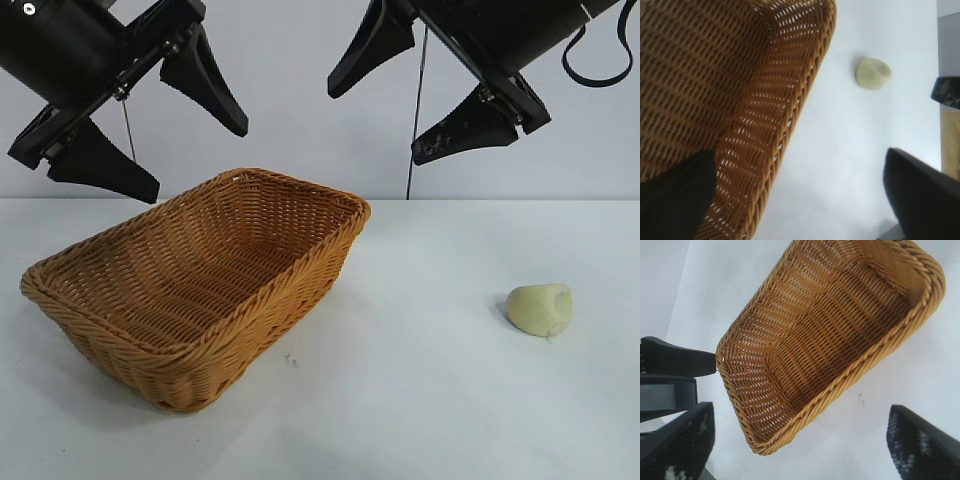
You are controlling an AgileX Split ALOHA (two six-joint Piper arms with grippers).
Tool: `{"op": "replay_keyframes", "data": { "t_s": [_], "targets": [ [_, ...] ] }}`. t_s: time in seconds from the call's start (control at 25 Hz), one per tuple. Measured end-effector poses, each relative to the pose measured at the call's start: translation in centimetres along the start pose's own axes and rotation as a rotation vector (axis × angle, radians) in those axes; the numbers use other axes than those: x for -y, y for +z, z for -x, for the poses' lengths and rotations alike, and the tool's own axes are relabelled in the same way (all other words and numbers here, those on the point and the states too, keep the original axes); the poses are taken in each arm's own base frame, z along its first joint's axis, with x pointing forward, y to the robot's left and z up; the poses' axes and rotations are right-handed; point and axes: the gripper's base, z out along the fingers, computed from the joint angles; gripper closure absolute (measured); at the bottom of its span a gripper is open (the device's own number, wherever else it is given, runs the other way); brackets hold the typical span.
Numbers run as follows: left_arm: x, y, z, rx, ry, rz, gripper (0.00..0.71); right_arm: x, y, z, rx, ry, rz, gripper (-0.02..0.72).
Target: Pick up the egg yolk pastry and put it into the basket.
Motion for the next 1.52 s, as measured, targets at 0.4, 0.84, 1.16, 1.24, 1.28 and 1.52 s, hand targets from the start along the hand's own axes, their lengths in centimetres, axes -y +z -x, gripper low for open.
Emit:
{"op": "replay_keyframes", "data": {
  "t_s": [0.4,0.84,1.16,1.24,1.28,1.52],
  "targets": [
    [0.0,0.0,0.0,0.000,0.000,0.000,0.014,0.0,0.0,0.0,0.000,0.000,0.000,0.062],
    [0.0,0.0,0.1,0.007,0.000,0.001,0.014,0.0,0.0,0.1,0.010,0.000,-0.003,0.062],
    [0.0,0.0,0.1,0.011,-0.001,0.001,0.014,0.1,0.0,0.2,0.018,0.000,-0.006,0.062],
    [-0.1,0.0,0.1,0.012,-0.003,0.002,0.014,0.1,0.0,0.2,0.018,0.000,-0.006,0.062],
    [-0.2,-0.1,0.2,0.008,-0.006,0.003,0.014,0.1,0.0,0.2,0.018,0.000,-0.006,0.062],
    [-0.5,-2.5,-0.4,-0.021,0.006,0.042,0.014,0.1,0.0,0.2,0.018,0.000,-0.006,0.062]
  ]
}}
